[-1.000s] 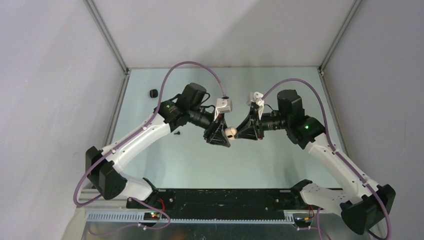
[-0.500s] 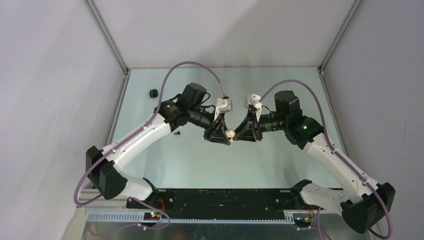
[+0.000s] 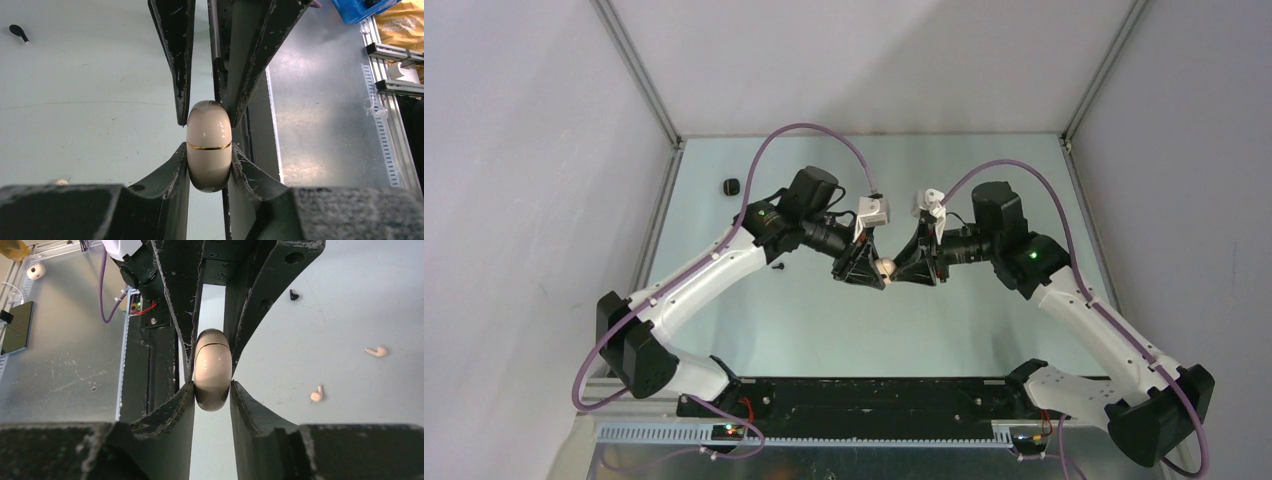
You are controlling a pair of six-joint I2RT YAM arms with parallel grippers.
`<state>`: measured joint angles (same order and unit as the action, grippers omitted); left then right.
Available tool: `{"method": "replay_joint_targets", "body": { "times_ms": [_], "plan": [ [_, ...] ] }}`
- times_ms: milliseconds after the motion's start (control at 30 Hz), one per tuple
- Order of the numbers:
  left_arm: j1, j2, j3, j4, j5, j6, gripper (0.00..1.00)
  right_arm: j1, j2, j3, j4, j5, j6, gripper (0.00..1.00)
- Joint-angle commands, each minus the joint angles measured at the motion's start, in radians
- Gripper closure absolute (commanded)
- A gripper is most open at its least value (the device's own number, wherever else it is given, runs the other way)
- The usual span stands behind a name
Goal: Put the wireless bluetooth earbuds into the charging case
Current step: Pass from the right arm to the left, then open the charging case.
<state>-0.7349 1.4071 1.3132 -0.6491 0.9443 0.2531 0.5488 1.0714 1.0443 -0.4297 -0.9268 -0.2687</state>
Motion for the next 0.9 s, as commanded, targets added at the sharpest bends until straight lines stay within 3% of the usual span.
{"method": "replay_joint_targets", "body": {
  "times_ms": [0,567,867],
  "plan": [
    [-0.016,-0.012,0.039,0.001,0.043,0.030,1.00,-0.007,-0.016,0.005,0.013,0.045,-0.039,0.61],
    [-0.016,-0.032,0.016,-0.001,0.056,0.056,1.00,-0.067,-0.106,0.005,0.016,0.070,-0.059,0.41],
    [-0.015,-0.052,0.011,0.000,0.051,0.057,1.00,-0.064,-0.124,0.022,0.031,0.124,-0.054,0.38]
  ]
}}
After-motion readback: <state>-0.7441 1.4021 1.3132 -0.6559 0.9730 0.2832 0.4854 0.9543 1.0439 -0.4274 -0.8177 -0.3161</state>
